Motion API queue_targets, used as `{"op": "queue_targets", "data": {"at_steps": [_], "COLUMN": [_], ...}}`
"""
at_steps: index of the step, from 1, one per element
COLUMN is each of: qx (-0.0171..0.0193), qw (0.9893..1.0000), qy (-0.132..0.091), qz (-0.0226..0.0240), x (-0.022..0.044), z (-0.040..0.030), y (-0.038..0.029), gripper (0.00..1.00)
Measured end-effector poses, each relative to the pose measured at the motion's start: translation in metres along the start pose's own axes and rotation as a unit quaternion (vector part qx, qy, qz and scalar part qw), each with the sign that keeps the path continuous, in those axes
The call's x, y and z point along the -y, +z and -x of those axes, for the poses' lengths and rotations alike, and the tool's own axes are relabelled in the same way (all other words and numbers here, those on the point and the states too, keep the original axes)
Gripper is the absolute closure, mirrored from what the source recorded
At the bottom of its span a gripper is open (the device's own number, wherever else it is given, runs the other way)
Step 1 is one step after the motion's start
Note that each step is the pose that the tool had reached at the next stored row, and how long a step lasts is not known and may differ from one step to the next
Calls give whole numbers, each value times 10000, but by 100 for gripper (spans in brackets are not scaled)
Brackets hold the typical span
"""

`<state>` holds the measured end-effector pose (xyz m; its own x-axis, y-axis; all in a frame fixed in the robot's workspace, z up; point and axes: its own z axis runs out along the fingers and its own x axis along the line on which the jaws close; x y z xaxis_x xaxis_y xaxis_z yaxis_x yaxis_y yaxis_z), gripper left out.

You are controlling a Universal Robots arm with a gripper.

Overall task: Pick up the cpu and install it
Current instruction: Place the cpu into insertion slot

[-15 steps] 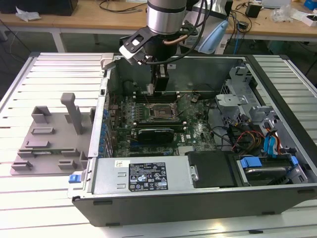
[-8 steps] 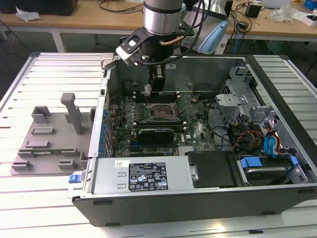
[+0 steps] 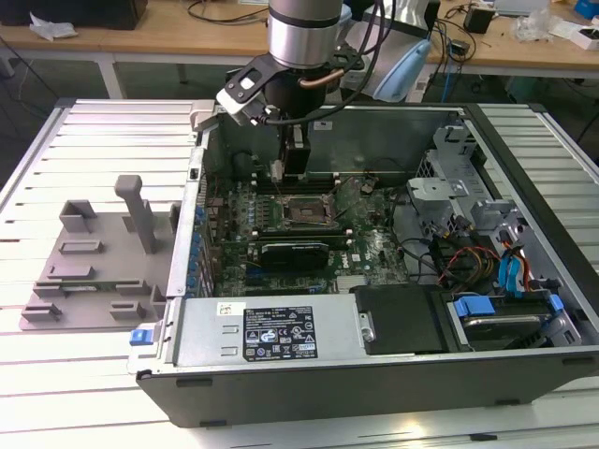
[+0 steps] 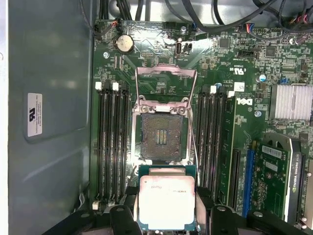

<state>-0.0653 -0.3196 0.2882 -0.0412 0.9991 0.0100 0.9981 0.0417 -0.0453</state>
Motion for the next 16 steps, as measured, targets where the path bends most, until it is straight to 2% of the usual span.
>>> {"op": "queue_targets", "data": {"at_steps": [9,13,16], "qx": [0,2,8], "qw": [10000,10000,10000], "qy": [0,3,3], "qz": [0,0,0], "x": [2,0,-37], "z": [0,-1,1], "y": [23,58,73], "gripper": [45,45,45]}}
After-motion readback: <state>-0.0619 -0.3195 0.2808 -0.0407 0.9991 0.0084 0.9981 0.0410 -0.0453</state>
